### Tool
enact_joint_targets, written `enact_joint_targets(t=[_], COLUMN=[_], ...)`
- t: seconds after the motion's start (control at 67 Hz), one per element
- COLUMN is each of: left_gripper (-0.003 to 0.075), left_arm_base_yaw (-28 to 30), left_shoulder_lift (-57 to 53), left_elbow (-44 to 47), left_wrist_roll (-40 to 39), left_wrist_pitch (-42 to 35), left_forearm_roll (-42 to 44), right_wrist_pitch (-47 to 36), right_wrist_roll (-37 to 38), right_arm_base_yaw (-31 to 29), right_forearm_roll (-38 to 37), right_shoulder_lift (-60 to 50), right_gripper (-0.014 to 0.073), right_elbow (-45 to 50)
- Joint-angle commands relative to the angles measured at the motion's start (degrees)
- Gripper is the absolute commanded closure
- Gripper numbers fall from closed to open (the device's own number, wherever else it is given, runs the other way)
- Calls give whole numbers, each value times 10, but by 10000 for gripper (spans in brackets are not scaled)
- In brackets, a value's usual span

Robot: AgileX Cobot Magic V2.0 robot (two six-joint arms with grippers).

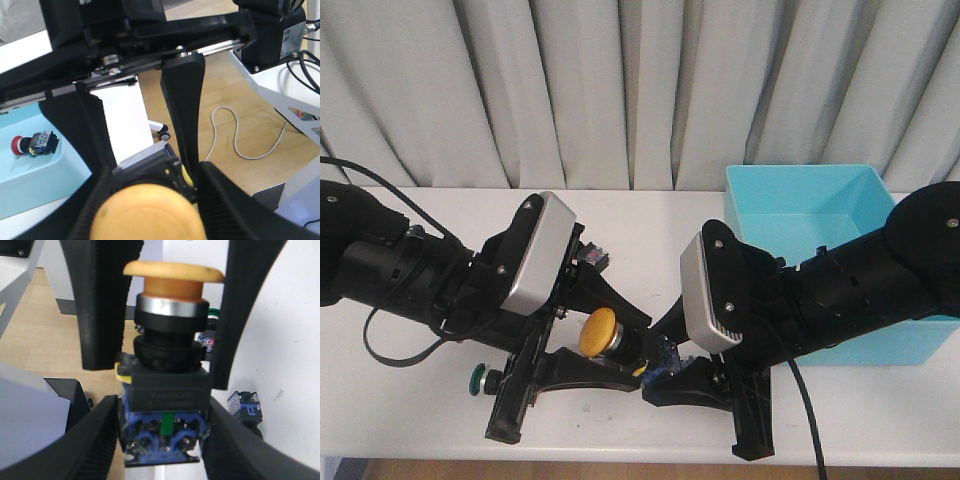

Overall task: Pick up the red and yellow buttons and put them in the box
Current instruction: 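Hand the yellow button from the left gripper to the right gripper, then move the yellow button with the right gripper into the box and release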

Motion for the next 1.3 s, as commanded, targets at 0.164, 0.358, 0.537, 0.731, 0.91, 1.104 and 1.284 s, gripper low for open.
enact_joint_targets(t=[0.164,0.358,0.537,0.731,0.91,1.104,1.284], left_gripper=[164,147,147,147,147,148,148], left_arm_base_yaw=[-2,-2,-2,-2,-2,-2,-2], left_shoulder_lift=[-19,-19,-19,-19,-19,-19,-19], left_elbow=[-13,-13,-13,-13,-13,-13,-13], left_wrist_roll=[20,-61,-140,-214,-246,-246,-246], left_wrist_pitch=[4,-65,-126,-170,-178,-177,-177], left_forearm_roll=[-45,-33,37,114,126,126,126], right_wrist_pitch=[9,-13,-77,-120,-133,-105,-93], right_wrist_roll=[11,85,306,624,873,903,903], right_arm_base_yaw=[1,0,-1,-54,-153,-211,-212], right_forearm_roll=[20,-49,-254,-487,-573,-553,-547], right_shoulder_lift=[-18,-47,-89,-100,-51,45,152], right_gripper=[349,349,349,349,349,349,349], right_elbow=[-18,-18,-18,-18,-56,-143,-224])
